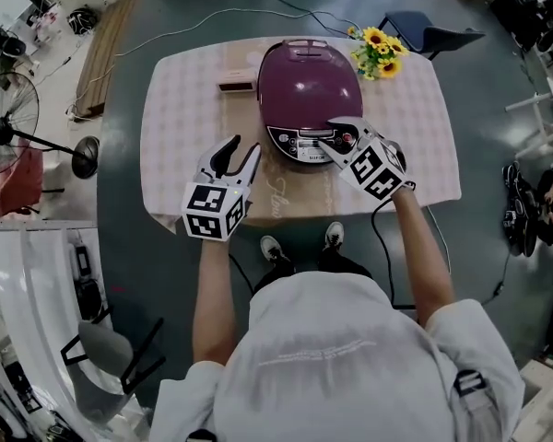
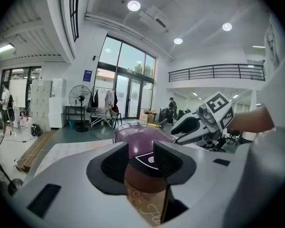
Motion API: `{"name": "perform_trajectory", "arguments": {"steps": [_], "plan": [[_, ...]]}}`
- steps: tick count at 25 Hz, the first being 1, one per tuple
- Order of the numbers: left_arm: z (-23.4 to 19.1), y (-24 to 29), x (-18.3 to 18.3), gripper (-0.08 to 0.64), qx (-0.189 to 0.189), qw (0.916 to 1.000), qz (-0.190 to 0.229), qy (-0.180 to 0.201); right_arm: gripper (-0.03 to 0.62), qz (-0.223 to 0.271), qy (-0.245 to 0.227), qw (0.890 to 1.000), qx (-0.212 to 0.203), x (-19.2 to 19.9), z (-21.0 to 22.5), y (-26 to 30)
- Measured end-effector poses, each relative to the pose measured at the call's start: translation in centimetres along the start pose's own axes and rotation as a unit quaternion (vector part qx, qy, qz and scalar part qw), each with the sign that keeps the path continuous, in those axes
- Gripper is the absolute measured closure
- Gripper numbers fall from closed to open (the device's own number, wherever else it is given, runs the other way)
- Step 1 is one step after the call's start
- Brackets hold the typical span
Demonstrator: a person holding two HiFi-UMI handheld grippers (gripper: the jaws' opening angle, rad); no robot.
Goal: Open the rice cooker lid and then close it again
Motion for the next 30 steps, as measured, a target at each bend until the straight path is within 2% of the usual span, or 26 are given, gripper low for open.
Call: {"name": "perform_trajectory", "arguments": {"steps": [15,23,30], "plan": [[-0.1,-0.2,1.9,0.387,-0.018,0.9994,-0.023,-0.020,0.443,-0.039,-0.051,0.997,-0.052,1.5,-1.0,3.4],[0.0,0.4,2.4,0.387,-0.018,0.9991,-0.028,-0.025,0.471,-0.032,-0.053,0.996,-0.070,1.8,-1.1,3.6],[0.4,0.8,2.4,0.395,-0.014,0.9991,-0.029,-0.026,0.483,-0.018,-0.027,0.997,-0.068,1.8,-1.1,3.6]]}}
Point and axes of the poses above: the fingertips, and each gripper's own axes: y forward along the fingers, z to its right, x out of its underside, the point moved 5 cm from there along -y, backward along the fingers, and after that the axes turned 3 degrees about -x, right-handed, at the moved point
